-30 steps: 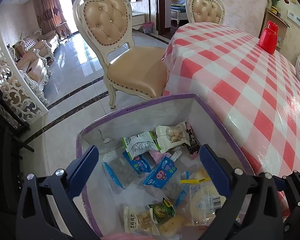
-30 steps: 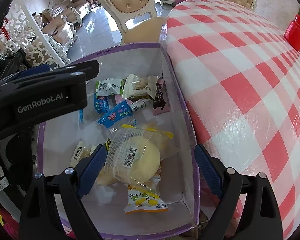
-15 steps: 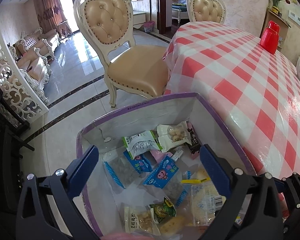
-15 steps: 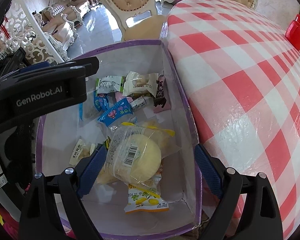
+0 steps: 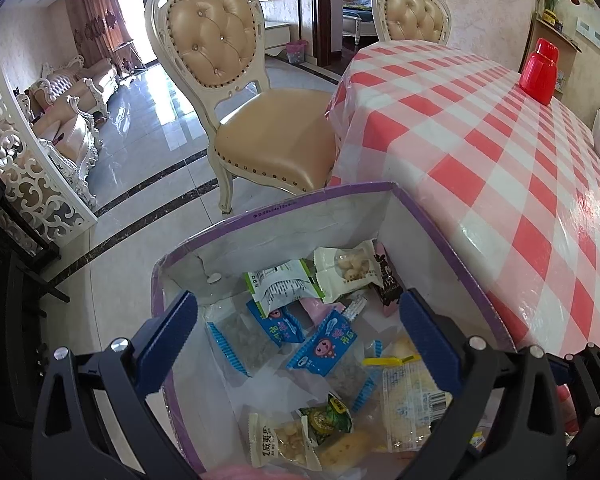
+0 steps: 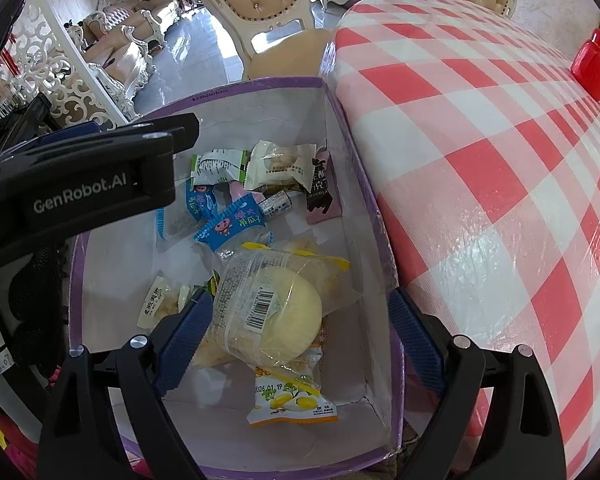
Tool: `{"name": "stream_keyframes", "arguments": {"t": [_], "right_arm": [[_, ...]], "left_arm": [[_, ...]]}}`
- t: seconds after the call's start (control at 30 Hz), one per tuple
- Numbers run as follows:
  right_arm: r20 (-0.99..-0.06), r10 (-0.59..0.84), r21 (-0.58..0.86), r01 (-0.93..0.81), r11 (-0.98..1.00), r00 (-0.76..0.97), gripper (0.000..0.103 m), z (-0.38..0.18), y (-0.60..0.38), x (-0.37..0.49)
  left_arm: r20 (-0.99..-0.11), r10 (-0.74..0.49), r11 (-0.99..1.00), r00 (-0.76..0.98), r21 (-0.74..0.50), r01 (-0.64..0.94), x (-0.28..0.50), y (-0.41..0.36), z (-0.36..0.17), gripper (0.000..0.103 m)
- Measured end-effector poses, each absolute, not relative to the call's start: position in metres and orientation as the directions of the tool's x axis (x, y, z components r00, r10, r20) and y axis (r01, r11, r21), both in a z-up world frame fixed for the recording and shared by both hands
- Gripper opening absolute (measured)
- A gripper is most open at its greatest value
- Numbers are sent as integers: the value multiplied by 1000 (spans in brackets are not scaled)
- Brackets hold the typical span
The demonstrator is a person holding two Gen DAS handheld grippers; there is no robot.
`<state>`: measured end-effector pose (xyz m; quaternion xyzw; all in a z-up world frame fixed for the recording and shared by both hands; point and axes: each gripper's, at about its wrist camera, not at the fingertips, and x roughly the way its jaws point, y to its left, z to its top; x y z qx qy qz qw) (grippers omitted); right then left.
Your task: Organize snacks
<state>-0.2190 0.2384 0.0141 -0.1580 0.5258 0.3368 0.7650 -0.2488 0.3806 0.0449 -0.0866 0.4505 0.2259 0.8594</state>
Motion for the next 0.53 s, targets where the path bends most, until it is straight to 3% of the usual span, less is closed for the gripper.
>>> {"name": "stream_keyframes", "arguments": {"t": [0.53], "right_arm": [[-913,344,108,-681,724,221,87,14,236,-216]], "left_arm": [[-811,312,882,496,52,-469,-249,383,40,101]]}}
